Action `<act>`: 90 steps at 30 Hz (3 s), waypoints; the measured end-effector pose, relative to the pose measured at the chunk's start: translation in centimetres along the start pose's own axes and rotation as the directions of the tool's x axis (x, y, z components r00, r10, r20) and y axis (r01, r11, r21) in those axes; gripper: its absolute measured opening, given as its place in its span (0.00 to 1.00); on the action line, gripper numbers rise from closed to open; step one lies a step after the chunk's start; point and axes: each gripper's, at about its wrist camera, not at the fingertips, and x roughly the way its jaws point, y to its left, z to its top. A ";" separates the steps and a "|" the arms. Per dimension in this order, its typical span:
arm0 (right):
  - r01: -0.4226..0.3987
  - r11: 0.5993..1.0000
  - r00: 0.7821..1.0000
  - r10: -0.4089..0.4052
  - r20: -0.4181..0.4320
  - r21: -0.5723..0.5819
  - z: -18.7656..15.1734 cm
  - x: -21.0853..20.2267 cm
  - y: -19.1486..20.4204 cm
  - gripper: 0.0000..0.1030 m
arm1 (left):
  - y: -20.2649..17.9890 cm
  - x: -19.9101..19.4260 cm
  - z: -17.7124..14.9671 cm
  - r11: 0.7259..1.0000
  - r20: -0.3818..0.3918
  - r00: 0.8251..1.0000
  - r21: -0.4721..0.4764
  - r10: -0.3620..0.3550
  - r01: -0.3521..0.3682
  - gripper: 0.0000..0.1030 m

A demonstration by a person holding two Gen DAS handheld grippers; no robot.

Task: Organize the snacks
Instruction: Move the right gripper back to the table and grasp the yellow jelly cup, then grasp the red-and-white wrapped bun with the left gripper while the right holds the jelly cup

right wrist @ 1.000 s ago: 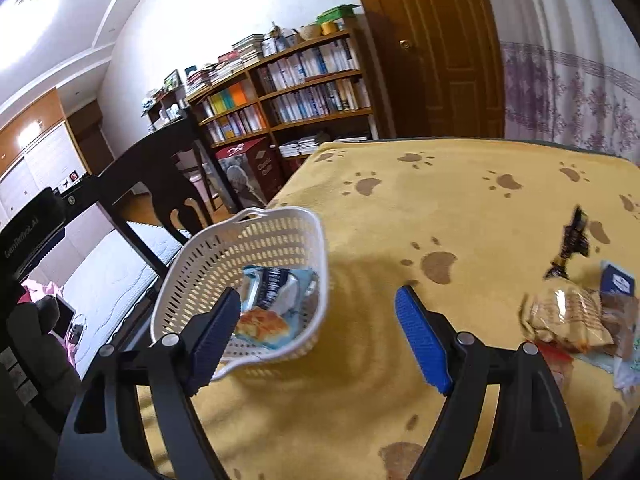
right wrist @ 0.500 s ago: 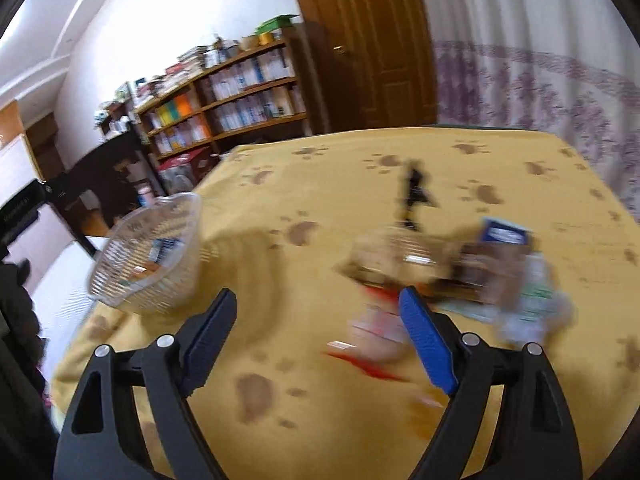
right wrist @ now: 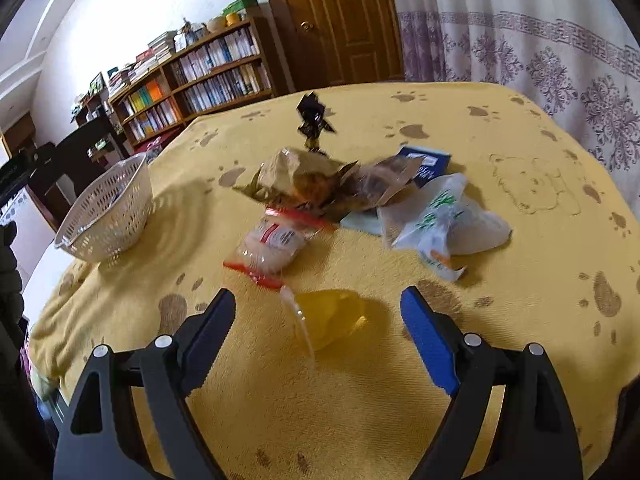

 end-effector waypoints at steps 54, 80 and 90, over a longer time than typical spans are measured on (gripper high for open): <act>0.037 0.993 0.997 -0.044 -0.067 -0.108 -2.2 0.4 -2.1 0.49 | -18.9 2.5 -8.3 0.826 -0.379 0.828 0.228 -0.412 0.515 0.97; 0.030 0.995 0.997 -0.037 -0.071 -0.095 -2.2 0.6 -2.1 0.50 | -21.4 5.9 -10.0 0.806 -0.477 0.756 0.148 -0.449 0.573 0.42; 0.028 0.995 0.997 -0.035 -0.073 -0.098 -2.3 0.7 -2.1 0.52 | -19.9 3.7 -9.1 0.825 -0.416 0.800 0.175 -0.433 0.537 0.36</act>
